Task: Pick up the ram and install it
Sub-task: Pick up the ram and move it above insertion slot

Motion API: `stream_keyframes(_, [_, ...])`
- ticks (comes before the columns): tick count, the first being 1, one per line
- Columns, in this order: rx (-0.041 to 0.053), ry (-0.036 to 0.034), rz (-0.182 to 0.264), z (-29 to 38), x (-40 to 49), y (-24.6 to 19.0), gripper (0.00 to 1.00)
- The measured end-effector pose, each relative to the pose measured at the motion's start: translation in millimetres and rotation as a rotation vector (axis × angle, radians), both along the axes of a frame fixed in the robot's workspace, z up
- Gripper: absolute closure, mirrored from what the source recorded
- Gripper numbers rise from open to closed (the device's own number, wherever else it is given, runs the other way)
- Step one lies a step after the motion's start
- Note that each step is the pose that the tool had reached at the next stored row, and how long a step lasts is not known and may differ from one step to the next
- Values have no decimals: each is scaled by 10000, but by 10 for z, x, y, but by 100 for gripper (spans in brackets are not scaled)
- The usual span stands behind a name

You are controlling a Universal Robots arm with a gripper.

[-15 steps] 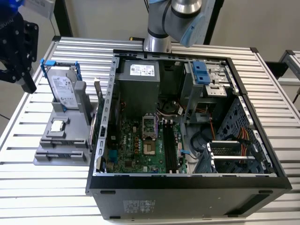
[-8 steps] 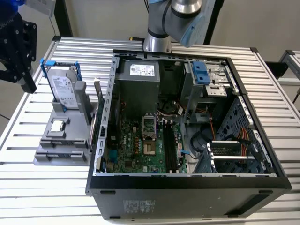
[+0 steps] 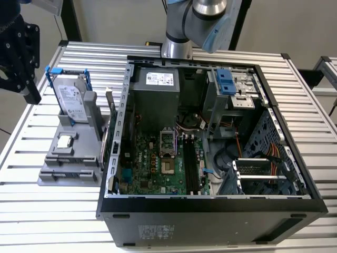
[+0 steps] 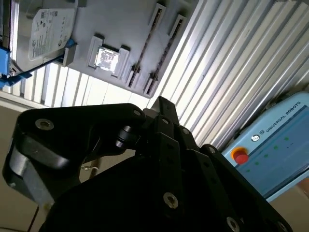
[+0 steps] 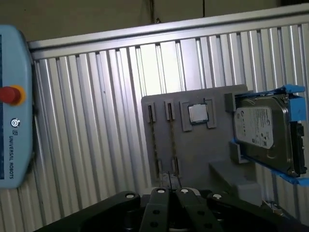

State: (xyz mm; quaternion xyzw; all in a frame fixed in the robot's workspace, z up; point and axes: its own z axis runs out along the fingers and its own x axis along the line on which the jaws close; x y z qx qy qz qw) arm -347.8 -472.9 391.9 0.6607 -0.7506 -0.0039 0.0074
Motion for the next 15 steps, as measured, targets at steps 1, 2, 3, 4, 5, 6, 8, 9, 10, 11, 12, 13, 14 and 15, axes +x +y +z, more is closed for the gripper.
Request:
stream_keyframes(1, [0,0,106,0,0,1,100])
stream_keyframes(2, [0,0,211,0,0,2,100])
stream_keyframes(3, [0,0,321,0,0,3,100])
stream_keyframes(4, [0,0,426,0,0,3,100])
stream_keyframes(5, [0,0,519,0,0,4,100])
stream_keyframes(6, [0,0,622,0,0,5,100])
stream_keyframes(8, [0,0,824,0,0,7,100])
stream_keyframes(9, [0,0,923,0,0,9,100])
stream_keyframes(10, [0,0,1021,0,0,10,100])
stream_keyframes(11, [0,0,1126,0,0,11,100])
stream_keyframes(12, [0,0,1229,0,0,12,100])
stream_keyframes(13, [0,0,1326,0,0,12,100])
stream_keyframes(14, [0,0,1434,0,0,13,100])
stream_keyframes(15, [0,0,1526,0,0,14,100])
